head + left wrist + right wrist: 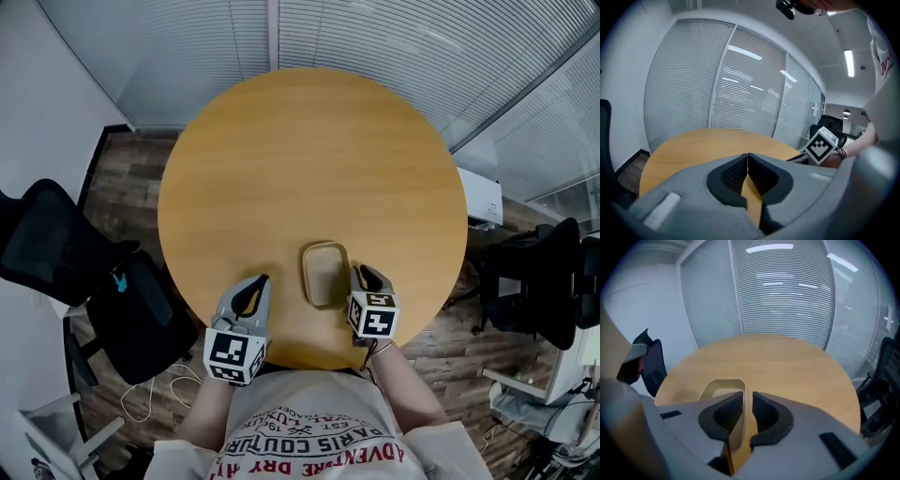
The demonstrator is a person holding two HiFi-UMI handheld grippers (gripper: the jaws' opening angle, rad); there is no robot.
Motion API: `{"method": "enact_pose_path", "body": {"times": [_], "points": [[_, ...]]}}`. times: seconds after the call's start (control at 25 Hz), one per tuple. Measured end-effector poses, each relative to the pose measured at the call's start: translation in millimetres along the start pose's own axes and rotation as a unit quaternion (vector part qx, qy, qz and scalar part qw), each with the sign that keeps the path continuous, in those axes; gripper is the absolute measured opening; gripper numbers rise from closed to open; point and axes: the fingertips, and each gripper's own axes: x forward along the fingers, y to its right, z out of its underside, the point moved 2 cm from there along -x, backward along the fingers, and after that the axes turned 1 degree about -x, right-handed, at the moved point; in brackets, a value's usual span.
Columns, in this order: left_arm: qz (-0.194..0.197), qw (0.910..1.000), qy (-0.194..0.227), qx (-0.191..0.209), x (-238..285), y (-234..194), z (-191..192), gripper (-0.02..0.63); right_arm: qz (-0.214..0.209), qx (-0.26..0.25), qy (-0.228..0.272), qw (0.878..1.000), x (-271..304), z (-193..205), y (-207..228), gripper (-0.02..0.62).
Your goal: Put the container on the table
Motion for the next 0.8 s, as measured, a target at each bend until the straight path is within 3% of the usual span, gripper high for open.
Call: {"method": "enact_pose_path", "body": {"times": [0.16,0.32,0.48,0.8], "points": [[-0.024,0.9995,0.018,0.005,-9.6,10.0,-19.4,0.012,-0.018,-0.025,0.046,0.998,-33.1,-28.7,-3.5,0.012],[-0.032,0.9985,0.042,0.014,-24.3,30.0,-48.2,0.012,-0.075,-0.020,0.105,0.991,-74.9,-58.2,-13.5,0.009],[-0.029,0.9964,0.071,0.036,-40.5,50.6,-78.9,0.012,-0.120,-0.013,0.179,0.976,-119.4,-88.8,-19.8,0.009],[-0.052,0.9902,0.115,0.059,-64.0,70.6,-111.2,0.012,-0.142,-0.074,0.289,0.944,-195.5,-123.5,-20.2,0.008]]}}
